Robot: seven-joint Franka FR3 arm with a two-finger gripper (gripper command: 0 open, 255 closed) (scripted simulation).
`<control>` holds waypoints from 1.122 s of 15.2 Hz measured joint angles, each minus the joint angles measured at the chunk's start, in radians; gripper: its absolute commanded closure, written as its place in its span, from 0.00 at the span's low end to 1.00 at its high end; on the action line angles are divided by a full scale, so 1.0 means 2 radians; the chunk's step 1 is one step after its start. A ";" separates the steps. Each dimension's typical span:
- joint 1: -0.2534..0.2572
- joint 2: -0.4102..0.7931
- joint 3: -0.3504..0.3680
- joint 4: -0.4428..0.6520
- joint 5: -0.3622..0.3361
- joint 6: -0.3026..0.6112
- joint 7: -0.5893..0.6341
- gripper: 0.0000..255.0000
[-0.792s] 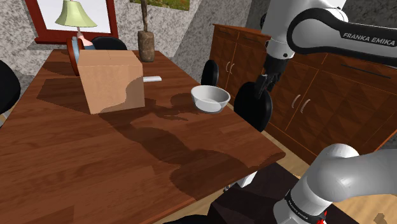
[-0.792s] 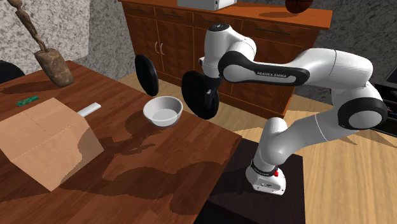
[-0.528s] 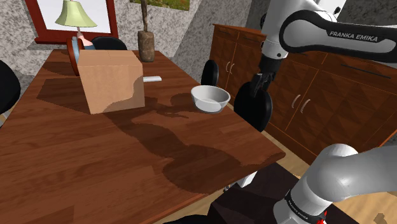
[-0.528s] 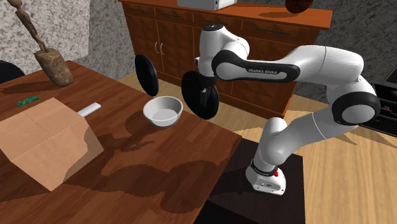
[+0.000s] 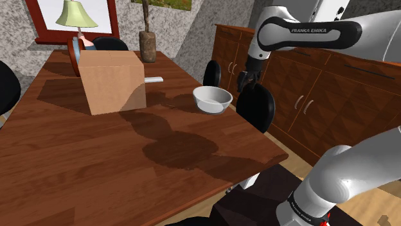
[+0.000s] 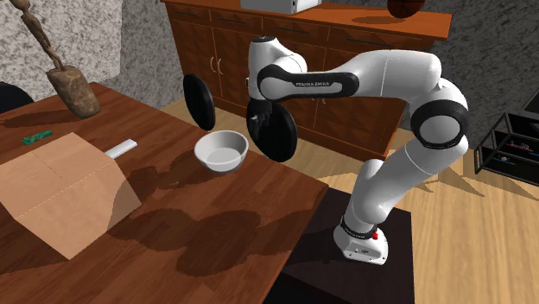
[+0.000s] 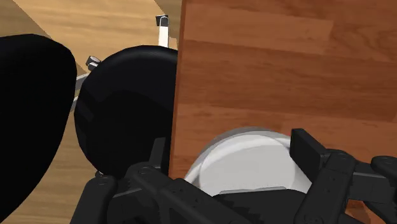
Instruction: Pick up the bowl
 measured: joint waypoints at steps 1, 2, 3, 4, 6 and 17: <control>-0.001 0.018 -0.005 0.015 0.005 0.003 -0.004 0.00; -0.002 0.038 -0.012 0.023 0.010 0.014 -0.010 0.00; -0.002 0.057 -0.016 0.040 0.016 0.016 -0.013 0.00; -0.002 0.077 -0.020 0.056 0.022 0.019 -0.017 0.00; -0.004 0.117 -0.028 0.089 0.037 0.026 -0.025 0.00; -0.018 0.258 -0.049 0.192 0.096 0.054 -0.062 0.00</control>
